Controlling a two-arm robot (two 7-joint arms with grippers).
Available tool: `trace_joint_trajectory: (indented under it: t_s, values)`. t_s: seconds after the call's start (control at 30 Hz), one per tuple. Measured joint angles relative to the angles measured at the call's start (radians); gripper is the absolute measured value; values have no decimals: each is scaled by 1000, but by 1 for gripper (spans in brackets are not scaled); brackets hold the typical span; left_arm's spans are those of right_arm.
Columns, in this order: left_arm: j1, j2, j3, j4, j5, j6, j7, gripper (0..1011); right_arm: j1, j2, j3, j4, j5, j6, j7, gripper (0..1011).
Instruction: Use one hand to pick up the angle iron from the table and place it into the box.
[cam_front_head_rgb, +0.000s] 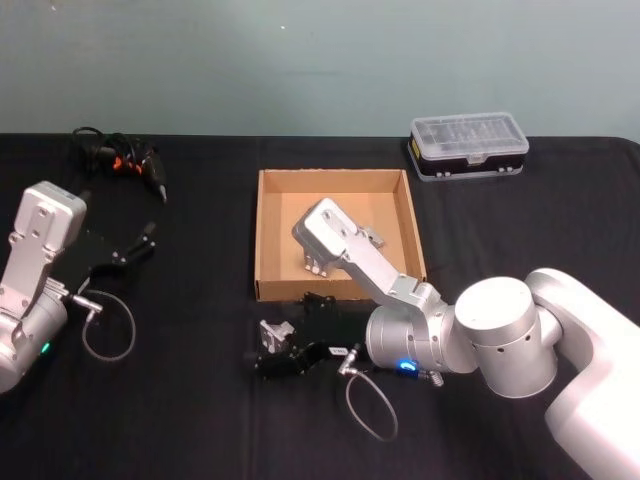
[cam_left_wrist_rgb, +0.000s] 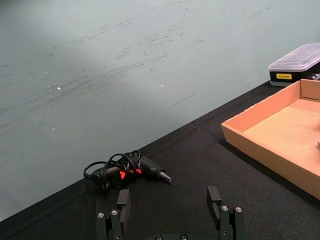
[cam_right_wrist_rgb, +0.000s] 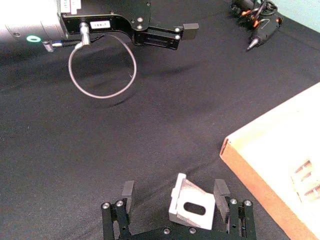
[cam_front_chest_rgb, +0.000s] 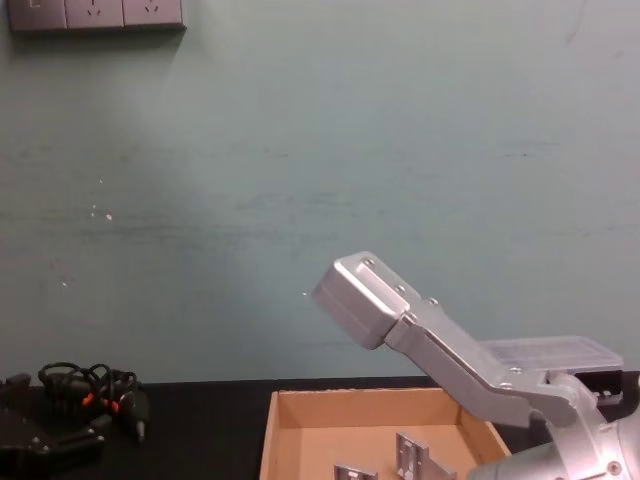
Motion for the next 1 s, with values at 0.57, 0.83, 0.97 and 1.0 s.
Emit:
trace_joint_trajectory:
  t_s: [0.57, 0.83, 0.97, 1.0]
  values:
    - [0, 0, 0, 0, 0, 0, 0, 1000, 1, -11, -5, 21, -20, -9, 17, 812]
    - [0, 0, 0, 0, 0, 0, 0, 1000, 0, -11, -6, 22, -25, -14, 24, 536]
    - [0, 0, 0, 0, 0, 0, 0, 1000, -1, -9, -6, 22, -27, -16, 26, 426]
    - [0, 0, 0, 0, 0, 0, 0, 1000, -1, -8, -6, 22, -27, -16, 27, 390]
